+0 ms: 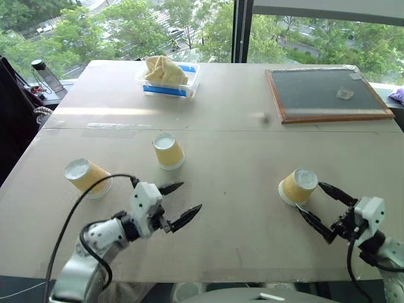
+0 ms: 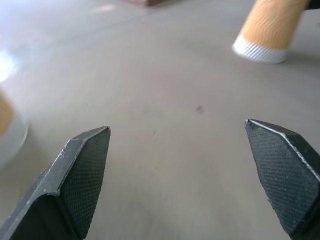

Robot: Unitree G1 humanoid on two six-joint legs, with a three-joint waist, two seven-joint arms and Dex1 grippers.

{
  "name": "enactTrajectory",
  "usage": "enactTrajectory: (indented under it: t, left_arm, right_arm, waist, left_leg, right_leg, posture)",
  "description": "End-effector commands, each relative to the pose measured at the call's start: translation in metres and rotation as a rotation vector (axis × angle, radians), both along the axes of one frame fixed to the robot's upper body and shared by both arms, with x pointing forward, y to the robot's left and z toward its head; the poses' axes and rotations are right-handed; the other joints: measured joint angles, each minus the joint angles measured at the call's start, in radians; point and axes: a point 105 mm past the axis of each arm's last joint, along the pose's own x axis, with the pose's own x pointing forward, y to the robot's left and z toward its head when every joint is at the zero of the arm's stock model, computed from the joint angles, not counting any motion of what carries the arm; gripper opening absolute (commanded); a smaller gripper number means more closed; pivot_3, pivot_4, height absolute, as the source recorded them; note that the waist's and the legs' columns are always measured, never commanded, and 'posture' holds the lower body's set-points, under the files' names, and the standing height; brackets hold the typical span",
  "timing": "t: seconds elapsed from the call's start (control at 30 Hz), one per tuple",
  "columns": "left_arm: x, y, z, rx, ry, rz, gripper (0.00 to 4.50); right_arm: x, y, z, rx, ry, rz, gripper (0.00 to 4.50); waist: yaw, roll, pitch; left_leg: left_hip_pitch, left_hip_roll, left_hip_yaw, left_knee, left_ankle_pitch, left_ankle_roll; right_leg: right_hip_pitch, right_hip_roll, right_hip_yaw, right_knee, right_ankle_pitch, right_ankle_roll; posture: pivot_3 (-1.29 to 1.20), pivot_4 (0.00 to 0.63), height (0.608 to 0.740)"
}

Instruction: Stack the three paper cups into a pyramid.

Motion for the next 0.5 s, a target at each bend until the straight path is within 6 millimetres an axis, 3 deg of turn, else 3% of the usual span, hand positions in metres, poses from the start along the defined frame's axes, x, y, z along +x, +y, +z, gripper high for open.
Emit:
enactTrajectory:
  t: [0.03,0.3,0.4,0.47,0.5]
  left_arm:
    - [-0.002,-0.012,0.034,-0.007,-0.050,-0.189,4.42]
    - [0.007,-0.014,0.055,0.022,-0.061,-0.306,4.42]
    - [0.008,-0.014,0.057,0.015,-0.063,-0.312,4.50]
    - [0.008,-0.014,0.057,0.014,-0.066,-0.314,4.50]
    - [0.008,-0.015,0.057,0.018,-0.067,-0.316,4.50]
  right_arm:
    - [0.016,0.008,0.014,0.017,-0.045,-0.010,4.50]
    - [0.027,0.013,0.013,0.024,-0.039,0.031,4.50]
    - [0.027,0.012,0.011,0.022,-0.038,0.034,3.72]
    - [0.026,0.011,0.010,0.021,-0.037,0.035,2.70]
    - [0.026,0.011,0.010,0.021,-0.037,0.035,2.40]
  waist:
    - [-0.001,0.001,0.001]
    - [-0.002,0.001,0.001]
    - [-0.003,0.001,0.001]
    - [-0.003,0.001,0.001]
    - [-0.004,0.001,0.001]
  left_leg:
    - [0.000,0.000,0.000,0.000,0.000,0.000]
    - [-0.002,-0.003,0.000,-0.001,0.000,0.000]
    - [-0.002,-0.002,0.001,-0.001,0.000,0.000]
    - [-0.002,-0.002,0.001,0.000,0.000,0.000]
    - [-0.001,-0.002,0.001,0.000,0.000,0.000]
  right_leg:
    - [0.000,0.000,0.000,0.000,0.000,-0.001]
    - [0.000,0.000,0.000,-0.001,0.002,-0.004]
    - [0.000,0.000,0.000,-0.001,0.002,-0.004]
    - [0.000,0.000,0.000,-0.001,0.002,-0.004]
    - [0.000,0.000,0.000,-0.001,0.002,-0.004]
  posture:
    - [0.00,0.150,0.740]
    - [0.00,0.150,0.740]
    - [0.00,0.150,0.740]
    - [0.00,0.150,0.740]
    - [0.00,0.150,0.740]
